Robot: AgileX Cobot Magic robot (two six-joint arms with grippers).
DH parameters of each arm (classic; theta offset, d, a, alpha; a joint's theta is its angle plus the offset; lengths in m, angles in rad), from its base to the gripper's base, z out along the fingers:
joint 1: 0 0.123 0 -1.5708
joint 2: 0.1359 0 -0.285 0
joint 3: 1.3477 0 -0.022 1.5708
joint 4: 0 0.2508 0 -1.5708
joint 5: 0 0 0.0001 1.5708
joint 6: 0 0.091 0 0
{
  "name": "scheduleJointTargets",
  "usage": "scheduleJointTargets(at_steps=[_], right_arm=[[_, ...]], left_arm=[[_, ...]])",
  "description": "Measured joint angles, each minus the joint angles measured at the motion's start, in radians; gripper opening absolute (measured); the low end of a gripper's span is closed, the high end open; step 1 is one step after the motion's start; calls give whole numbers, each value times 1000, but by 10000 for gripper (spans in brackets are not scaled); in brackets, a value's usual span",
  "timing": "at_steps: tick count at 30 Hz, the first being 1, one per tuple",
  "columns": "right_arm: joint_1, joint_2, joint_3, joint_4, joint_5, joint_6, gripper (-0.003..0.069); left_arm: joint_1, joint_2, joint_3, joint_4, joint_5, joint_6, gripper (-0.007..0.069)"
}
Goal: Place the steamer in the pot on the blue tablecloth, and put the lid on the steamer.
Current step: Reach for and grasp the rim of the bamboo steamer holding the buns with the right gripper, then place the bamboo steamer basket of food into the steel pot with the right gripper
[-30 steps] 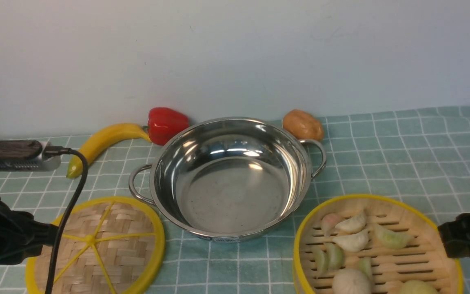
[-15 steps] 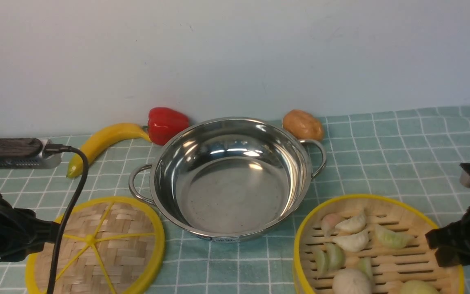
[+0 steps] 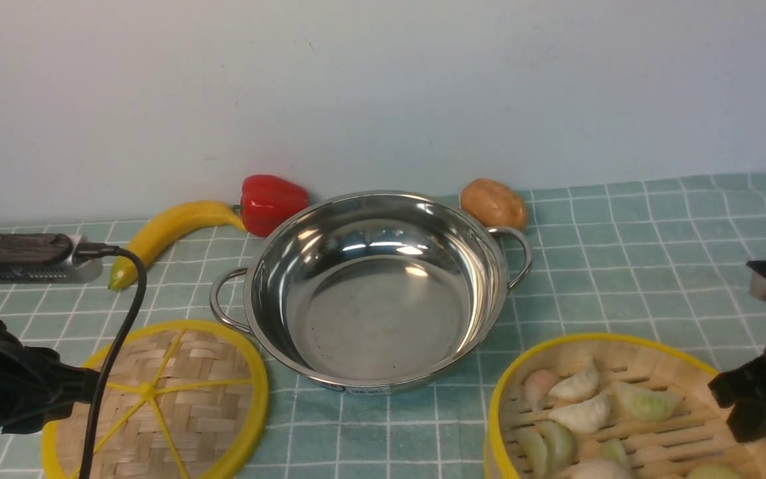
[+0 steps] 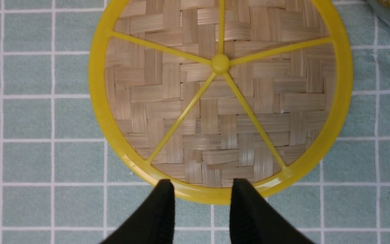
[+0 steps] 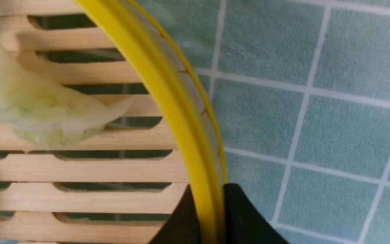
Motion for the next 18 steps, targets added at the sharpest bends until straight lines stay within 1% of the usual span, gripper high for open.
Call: scheduleJointTargets(at_steps=[4, 7, 9, 12, 13, 17, 18], right_arm=[[0, -21, -81, -10, 103, 27, 74], [0, -38, -169, -41, 201, 53, 74], [1, -41, -238, -59, 233, 75, 74], [12, -41, -305, -70, 236, 99, 74], [34, -39, -371, -81, 234, 118, 74], [113, -1, -503, -94, 239, 159, 74], [154, 36, -567, -94, 245, 178, 74]], left_arm=[[0, 0, 0, 0, 0, 0, 232], [0, 0, 0, 0, 0, 0, 232], [0, 0, 0, 0, 0, 0, 232], [0, 0, 0, 0, 0, 0, 232], [0, 0, 0, 0, 0, 0, 232], [0, 1, 0, 0, 0, 0, 232], [0, 1, 0, 0, 0, 0, 232]])
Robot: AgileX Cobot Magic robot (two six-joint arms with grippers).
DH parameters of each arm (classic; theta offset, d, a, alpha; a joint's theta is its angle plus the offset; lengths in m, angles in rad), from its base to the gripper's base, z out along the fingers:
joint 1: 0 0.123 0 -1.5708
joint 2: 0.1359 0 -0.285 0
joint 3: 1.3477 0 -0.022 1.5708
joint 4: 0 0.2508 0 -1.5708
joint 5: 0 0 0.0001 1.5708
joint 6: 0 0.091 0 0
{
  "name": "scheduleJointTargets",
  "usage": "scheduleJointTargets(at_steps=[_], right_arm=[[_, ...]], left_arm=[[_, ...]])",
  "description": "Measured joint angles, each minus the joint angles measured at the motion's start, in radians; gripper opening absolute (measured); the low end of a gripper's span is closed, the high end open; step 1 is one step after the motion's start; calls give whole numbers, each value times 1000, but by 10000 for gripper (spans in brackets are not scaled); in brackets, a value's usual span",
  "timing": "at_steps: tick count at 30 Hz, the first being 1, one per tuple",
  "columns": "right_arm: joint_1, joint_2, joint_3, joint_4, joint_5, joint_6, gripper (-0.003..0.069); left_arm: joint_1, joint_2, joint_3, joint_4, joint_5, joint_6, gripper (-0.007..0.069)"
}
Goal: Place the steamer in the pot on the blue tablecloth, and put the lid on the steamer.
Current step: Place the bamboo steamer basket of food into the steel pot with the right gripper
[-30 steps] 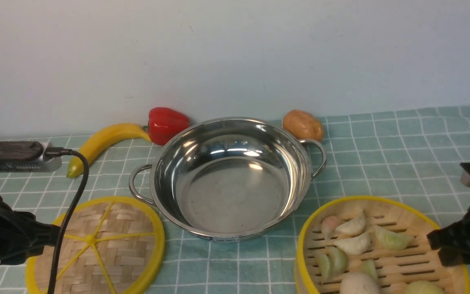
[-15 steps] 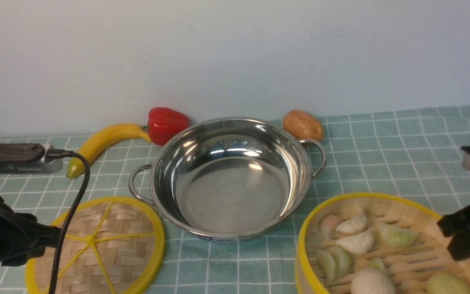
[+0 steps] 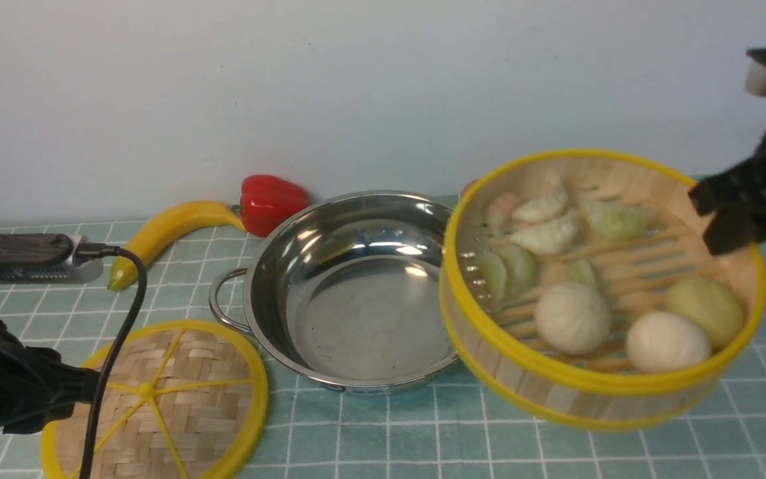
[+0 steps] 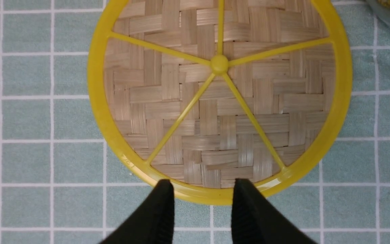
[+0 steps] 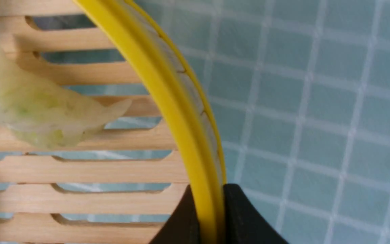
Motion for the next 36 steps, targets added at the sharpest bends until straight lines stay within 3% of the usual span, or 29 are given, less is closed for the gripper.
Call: scheduleJointTargets(at_steps=[7, 17, 36], right_arm=[[164, 285, -354, 0, 8, 82, 74], [237, 619, -725, -5, 8, 126, 74], [256, 834, -810, -49, 12, 136, 74]], left_arm=[[0, 3, 0, 0, 0, 0, 232], [0, 3, 0, 0, 0, 0, 232], [0, 3, 0, 0, 0, 0, 232]])
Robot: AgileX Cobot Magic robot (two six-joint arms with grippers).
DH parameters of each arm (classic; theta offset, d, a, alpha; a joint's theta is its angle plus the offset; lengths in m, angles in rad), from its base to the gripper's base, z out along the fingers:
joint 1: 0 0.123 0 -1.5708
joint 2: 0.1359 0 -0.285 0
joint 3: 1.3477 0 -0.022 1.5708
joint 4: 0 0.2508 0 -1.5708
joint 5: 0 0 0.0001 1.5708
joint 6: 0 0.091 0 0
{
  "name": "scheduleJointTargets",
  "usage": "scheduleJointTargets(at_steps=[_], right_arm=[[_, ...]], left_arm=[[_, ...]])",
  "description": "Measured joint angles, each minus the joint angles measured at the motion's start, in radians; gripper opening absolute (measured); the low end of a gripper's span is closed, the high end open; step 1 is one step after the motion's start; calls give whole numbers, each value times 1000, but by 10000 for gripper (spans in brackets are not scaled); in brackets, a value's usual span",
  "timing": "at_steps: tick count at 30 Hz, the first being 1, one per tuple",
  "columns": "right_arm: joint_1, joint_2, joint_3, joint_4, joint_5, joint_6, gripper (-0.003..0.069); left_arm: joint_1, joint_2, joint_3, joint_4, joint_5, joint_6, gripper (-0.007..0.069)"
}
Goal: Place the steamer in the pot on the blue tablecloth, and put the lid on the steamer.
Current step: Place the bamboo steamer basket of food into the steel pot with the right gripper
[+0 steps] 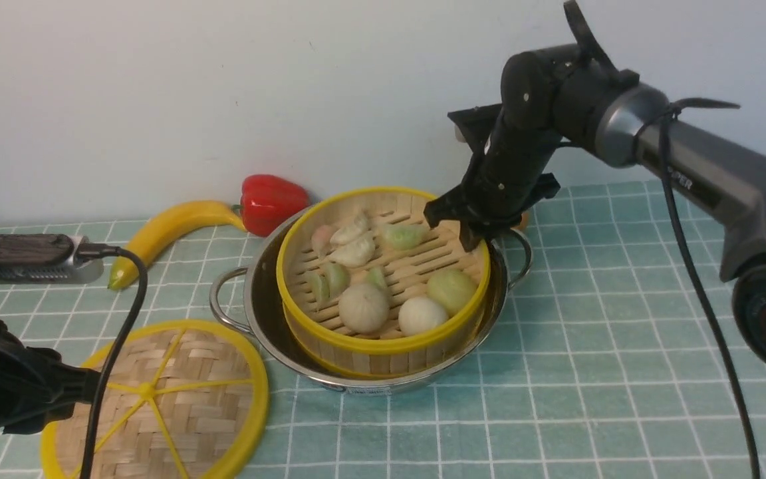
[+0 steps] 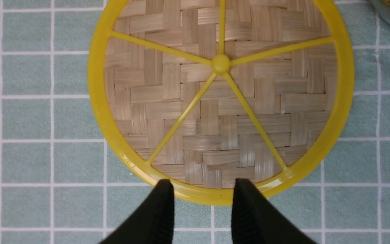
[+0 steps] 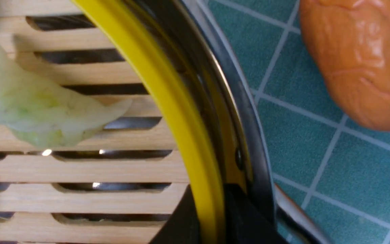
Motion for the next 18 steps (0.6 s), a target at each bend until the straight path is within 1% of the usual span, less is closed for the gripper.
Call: scheduleJointTargets(at_steps=[14, 17, 18], right_arm=[[9, 24, -6, 19, -7, 0, 78], [9, 24, -7, 30, -7, 3, 123], [9, 24, -7, 31, -7, 5, 126]], left_arm=[[0, 0, 0, 0, 0, 0, 233], [0, 0, 0, 0, 0, 0, 242], [0, 0, 0, 0, 0, 0, 242]])
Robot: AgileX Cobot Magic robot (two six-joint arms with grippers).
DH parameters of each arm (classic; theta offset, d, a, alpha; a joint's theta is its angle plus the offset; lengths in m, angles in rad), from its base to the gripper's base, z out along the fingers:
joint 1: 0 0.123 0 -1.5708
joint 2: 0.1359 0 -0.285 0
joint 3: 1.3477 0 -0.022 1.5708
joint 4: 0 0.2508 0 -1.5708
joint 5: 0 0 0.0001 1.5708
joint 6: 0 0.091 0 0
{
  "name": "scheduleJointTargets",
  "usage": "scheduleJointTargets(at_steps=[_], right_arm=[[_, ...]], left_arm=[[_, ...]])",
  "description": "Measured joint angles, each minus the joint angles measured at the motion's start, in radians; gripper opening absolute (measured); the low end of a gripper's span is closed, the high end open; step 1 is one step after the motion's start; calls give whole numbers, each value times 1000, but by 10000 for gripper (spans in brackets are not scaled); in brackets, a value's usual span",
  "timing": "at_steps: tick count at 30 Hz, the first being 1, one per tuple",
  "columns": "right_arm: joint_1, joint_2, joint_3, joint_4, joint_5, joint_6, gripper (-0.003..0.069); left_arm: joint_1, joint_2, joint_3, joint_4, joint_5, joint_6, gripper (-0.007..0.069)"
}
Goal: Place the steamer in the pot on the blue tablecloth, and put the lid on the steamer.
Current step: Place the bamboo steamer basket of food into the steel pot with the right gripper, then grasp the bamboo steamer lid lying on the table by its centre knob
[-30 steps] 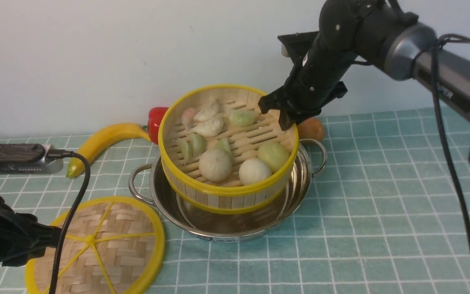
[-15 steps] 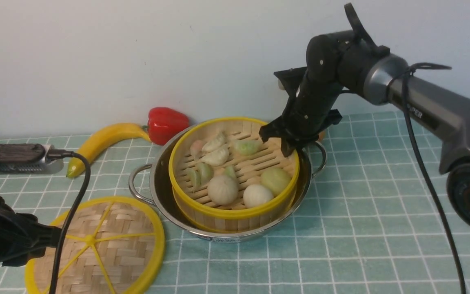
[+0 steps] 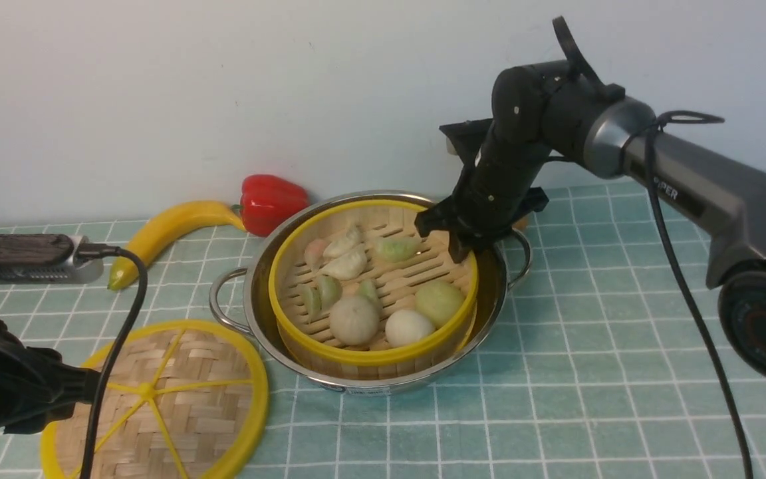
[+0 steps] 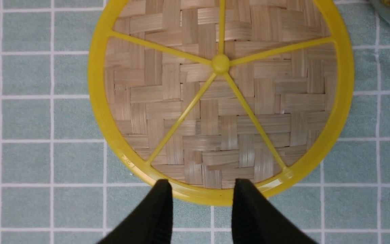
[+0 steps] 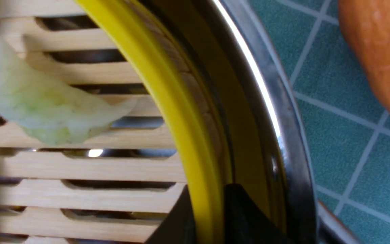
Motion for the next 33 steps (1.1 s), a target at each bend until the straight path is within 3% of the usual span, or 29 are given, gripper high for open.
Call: scheduleJointTargets(at_steps=[7, 11, 21, 33], right_arm=[[0, -48, -1, 8, -8, 11, 325], [0, -121, -1, -30, -7, 11, 400], [0, -510, 11, -67, -14, 11, 425], [0, -1177, 268, -7, -18, -36, 426]], left_arm=[[0, 8, 0, 0, -28, 0, 243], [0, 59, 0, -1, -81, 0, 243], [0, 307, -29, -63, -263, 20, 243], [0, 535, -125, -102, -249, 56, 243]])
